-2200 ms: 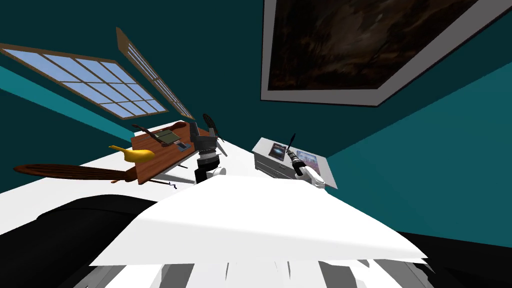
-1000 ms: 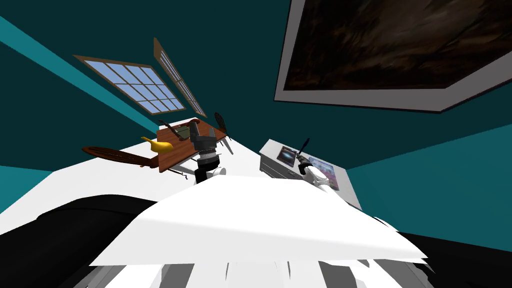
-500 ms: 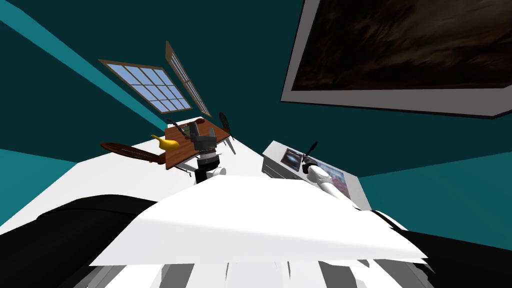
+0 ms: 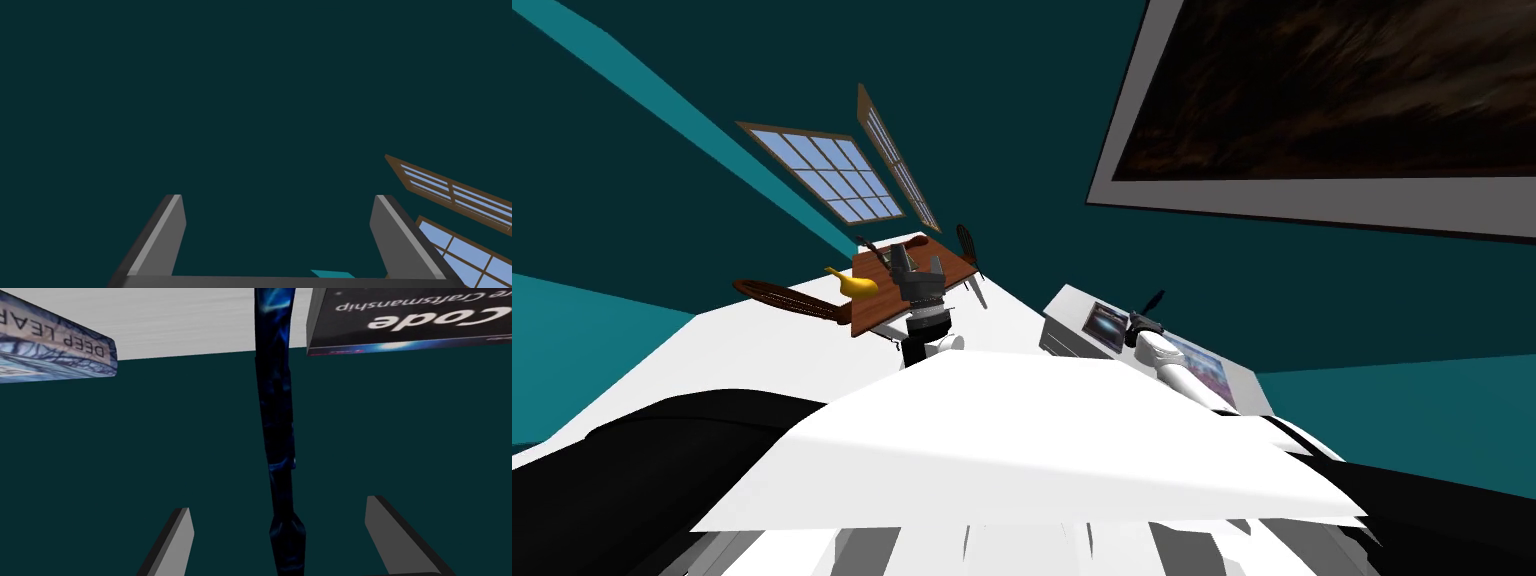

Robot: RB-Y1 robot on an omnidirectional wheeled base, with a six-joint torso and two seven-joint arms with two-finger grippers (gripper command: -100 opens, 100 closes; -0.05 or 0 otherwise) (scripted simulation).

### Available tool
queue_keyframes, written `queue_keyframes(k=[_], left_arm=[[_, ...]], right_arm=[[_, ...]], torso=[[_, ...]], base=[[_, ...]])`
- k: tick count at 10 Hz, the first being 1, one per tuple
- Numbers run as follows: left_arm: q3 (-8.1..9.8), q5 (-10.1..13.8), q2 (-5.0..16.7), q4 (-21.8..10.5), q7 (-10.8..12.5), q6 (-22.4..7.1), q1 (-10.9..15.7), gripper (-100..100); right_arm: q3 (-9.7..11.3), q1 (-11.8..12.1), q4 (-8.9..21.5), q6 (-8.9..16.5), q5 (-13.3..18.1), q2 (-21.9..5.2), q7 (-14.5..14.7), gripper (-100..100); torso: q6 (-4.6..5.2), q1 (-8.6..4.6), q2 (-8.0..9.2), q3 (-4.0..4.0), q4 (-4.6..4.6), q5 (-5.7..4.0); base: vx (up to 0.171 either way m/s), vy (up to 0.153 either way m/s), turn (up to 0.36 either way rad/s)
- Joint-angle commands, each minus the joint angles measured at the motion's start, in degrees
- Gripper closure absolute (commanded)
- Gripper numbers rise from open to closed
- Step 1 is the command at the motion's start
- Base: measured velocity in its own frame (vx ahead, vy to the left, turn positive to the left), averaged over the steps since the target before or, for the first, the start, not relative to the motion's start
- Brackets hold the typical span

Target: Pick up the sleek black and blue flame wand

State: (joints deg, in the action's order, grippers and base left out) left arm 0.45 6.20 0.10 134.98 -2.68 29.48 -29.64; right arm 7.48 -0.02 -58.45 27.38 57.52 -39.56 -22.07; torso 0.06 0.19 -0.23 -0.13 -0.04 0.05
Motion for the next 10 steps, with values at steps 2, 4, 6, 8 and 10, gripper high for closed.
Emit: queue_keyframes(k=[2, 4, 6, 8, 10], left_arm=[[0.00, 0.00, 0.00, 0.00, 0.00, 0.00, 0.00, 0], [0.00, 0.00, 0.00, 0.00, 0.00, 0.00, 0.00, 0], [0.00, 0.00, 0.00, 0.00, 0.00, 0.00, 0.00, 0], [0.00, 0.00, 0.00, 0.00, 0.00, 0.00, 0.00, 0], [0.00, 0.00, 0.00, 0.00, 0.00, 0.00, 0.00, 0]], right_arm=[[-0.18, -1.41, 3.05, 1.17, 1.47, -0.29, 0.09, -100], [-0.54, -2.45, 5.57, 2.51, 2.17, -1.05, 0.80, -100], [-0.44, -2.01, 4.34, 2.34, 1.49, -0.78, 1.10, 0], [1.15, -1.10, 5.78, 2.33, 2.80, -2.15, -3.09, -100], [2.73, -0.18, 7.23, 2.36, 4.09, -3.53, -5.59, -100]], torso=[[0.02, -0.07, 0.05, 0.02, 0.00, -0.01], [0.01, -0.12, 0.07, 0.04, 0.01, -0.03], [0.03, -0.14, 0.13, 0.07, 0.02, -0.03], [0.02, -0.16, 0.17, 0.10, 0.03, -0.04], [0.04, -0.15, 0.19, 0.10, 0.03, -0.03]], base=[[0.041, 0.030, 0.030], [0.052, 0.032, 0.066], [0.014, 0.008, 0.006], [0.033, 0.023, 0.070], [0.021, 0.021, 0.049]])
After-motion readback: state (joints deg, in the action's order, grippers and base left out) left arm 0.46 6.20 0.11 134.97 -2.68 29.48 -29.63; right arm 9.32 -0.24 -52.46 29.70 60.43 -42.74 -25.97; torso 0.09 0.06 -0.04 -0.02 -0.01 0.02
